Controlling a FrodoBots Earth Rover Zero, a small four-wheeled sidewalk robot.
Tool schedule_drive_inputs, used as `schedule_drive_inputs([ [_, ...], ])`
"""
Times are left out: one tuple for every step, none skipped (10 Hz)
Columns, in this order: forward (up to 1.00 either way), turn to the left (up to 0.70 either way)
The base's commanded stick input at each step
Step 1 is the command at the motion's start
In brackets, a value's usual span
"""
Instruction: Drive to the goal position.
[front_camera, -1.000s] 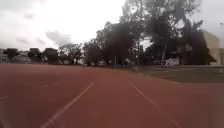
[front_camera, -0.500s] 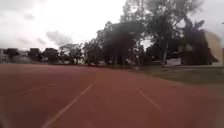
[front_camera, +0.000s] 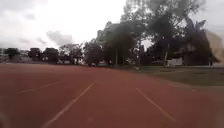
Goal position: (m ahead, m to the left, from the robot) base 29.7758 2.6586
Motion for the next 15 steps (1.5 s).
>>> schedule_drive_inputs([
  [0.50,0.00],
  [0.50,0.00],
  [0.50,0.00],
  [0.50,0.00],
  [0.50,0.00],
  [0.50,0.00],
  [0.50,0.00],
  [0.50,0.00],
  [0.50,0.00],
  [0.50,0.00],
  [0.50,0.00],
  [0.50,0.00],
  [0.50,0.00],
  [0.50,0.00],
  [0.50,0.00],
])
